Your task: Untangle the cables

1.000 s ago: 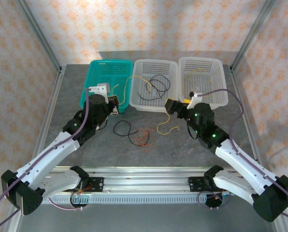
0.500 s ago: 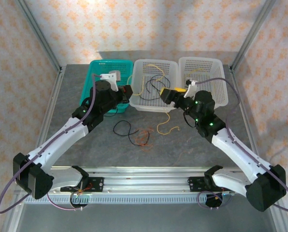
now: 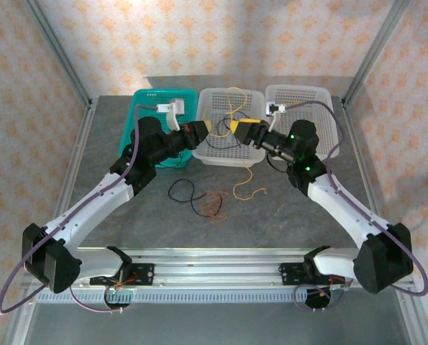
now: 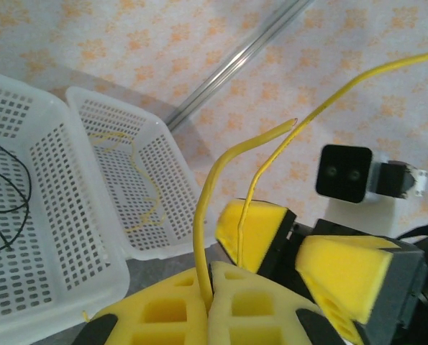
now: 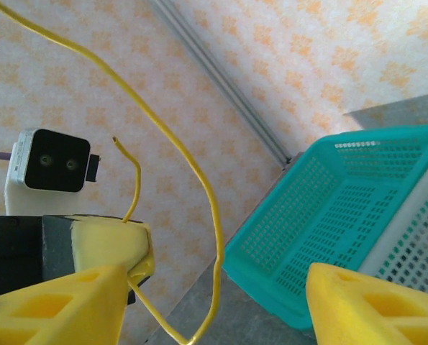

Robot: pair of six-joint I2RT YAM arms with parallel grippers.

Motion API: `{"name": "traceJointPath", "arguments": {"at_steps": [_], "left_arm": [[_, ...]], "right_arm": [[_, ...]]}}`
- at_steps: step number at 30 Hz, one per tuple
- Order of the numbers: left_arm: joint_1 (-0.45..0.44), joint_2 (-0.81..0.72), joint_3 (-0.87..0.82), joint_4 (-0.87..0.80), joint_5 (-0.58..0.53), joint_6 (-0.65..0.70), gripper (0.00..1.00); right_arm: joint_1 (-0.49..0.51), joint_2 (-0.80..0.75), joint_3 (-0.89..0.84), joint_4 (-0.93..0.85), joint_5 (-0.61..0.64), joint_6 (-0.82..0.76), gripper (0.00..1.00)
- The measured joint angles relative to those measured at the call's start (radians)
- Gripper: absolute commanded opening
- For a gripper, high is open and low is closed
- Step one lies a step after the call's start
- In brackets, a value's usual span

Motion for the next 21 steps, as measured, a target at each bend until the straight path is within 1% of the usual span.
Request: {"name": "traceJointPath", "arguments": {"at_steps": [8,13,18,19,20,21], "left_arm": [[0.0,0.0,-0.008,0.024,0.029,-0.019,0.0],[0.0,0.001,-0.013,0.031,0.039,-0.02,0.0],[0.0,0.019,-0.013,0.034,0.042,-0.022,0.0],[0.0,0.025,-0.013,0.034,0.042,-0.022,0.06],[0.0,0.03,-0.013,0.034,0.042,-0.021,0.15],[0.003,0.036,-0.013,0.034,0.041,-0.018,0.27]], "right_arm": [[0.0,0.035,0.016,0.036,-0.068,0.023,0.37],[0.0,0.043,0.018,0.046,-0.081,0.032,0.19],[0.0,0.043,0.019,0.036,-0.071,0.007,0.03],[0.0,0.042,0.019,0.027,-0.063,0.0,0.01],[0.0,0.04,0.019,0.015,-0.055,-0.008,0.0],[0.0,0.037,0.019,-0.002,-0.043,-0.016,0.0]]}}
